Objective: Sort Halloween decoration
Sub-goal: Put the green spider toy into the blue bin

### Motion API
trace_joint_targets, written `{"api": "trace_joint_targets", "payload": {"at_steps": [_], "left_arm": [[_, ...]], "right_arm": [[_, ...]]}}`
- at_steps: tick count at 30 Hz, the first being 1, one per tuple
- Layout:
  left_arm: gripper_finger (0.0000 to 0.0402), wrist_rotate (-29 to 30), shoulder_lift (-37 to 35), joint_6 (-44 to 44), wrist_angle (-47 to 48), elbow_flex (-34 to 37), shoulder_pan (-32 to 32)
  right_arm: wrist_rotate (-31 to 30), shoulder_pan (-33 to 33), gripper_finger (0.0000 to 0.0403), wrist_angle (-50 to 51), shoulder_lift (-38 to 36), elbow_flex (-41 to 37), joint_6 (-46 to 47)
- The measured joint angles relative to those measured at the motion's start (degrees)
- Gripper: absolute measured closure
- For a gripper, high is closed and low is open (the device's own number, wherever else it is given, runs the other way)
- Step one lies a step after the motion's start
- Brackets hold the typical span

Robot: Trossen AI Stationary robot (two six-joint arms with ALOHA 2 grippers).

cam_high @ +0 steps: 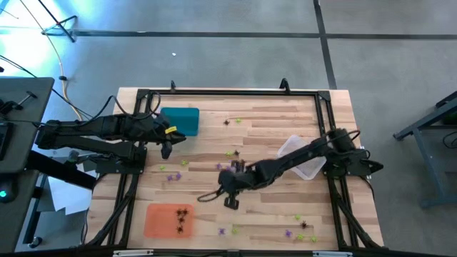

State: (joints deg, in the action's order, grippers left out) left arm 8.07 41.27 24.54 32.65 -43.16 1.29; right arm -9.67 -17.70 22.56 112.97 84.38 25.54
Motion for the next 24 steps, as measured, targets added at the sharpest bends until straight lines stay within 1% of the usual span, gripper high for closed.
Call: {"api": "trace_joint_targets", "payload": {"at_steps": [3,6,11,18,24], "left_arm": [[0.0347,-0.8,0.8,-3.6,-4.7,0.0,0.0],[0.0341,-3.0,2.3,-7.4,-9.9,0.0,0.0],[0.0326,-5.8,7.4,-8.2,-17.1,0.0,0.0],[0.0297,-10.7,14.3,-8.3,-23.1,0.0,0.0],[0.0279,-11.0,18.0,-9.2,-23.8,0.0,0.1]], "right_arm": [[-3.6,1.6,0.0403,0.7,-3.9,0.0,-3.5],[-6.7,3.3,0.0403,-0.4,-7.1,0.1,-7.7],[-11.6,5.9,0.0403,-1.7,-9.7,0.1,-13.7],[-12.1,9.0,0.0403,-1.8,-10.3,0.1,-18.6],[-14.9,10.3,0.0403,-2.6,-10.3,0.1,-22.1]]}}
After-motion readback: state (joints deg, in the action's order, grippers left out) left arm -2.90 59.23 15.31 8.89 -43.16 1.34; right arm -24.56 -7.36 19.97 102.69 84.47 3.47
